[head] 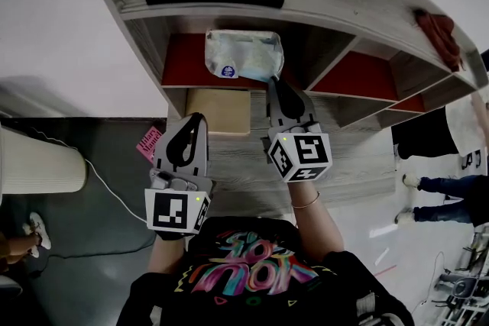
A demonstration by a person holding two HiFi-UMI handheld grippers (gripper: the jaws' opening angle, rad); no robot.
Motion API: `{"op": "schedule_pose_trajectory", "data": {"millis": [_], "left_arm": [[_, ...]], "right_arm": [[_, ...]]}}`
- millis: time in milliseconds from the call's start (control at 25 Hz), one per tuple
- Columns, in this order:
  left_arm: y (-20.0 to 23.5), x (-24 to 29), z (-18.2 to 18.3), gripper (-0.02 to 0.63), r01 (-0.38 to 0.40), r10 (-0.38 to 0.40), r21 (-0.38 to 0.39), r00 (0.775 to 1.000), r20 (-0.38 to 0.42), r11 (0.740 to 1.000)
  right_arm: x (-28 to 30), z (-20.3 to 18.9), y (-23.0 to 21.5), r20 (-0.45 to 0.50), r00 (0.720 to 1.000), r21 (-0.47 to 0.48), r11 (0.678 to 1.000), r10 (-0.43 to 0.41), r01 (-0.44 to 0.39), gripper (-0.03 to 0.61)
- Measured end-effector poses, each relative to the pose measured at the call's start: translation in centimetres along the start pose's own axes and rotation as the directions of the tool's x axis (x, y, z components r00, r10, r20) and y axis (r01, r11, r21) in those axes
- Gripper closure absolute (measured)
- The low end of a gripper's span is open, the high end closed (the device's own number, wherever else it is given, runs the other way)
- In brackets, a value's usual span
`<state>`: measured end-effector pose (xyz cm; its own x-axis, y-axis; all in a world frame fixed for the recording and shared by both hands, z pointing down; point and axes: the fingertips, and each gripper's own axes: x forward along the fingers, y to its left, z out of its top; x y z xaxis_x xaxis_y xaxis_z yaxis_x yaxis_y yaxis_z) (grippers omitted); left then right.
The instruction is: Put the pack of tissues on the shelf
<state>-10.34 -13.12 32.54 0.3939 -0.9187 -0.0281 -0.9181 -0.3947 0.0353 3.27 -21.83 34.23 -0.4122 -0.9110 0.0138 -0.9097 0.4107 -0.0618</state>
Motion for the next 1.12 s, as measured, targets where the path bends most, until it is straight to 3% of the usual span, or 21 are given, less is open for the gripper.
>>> {"op": "schedule_pose_trajectory", "data": {"millis": [560, 1120], "left_arm": [[-0.8, -0.7, 0.8, 0.581, 0.008, -0.008, 0.015, 1.0, 0.013, 1.0], [-1.6, -1.1, 1.3, 0.581, 0.071, -0.071, -0.009, 0.997, 0.028, 0.997]], "right_arm": [[-1.7, 0.7, 0.5, 0.021, 0.999, 0.037, 0.998, 0.045, -0.046, 0.459], [-6.6, 3.7, 1.8, 0.07, 0.984, -0.042, 0.986, 0.165, -0.162, 0.443]]}}
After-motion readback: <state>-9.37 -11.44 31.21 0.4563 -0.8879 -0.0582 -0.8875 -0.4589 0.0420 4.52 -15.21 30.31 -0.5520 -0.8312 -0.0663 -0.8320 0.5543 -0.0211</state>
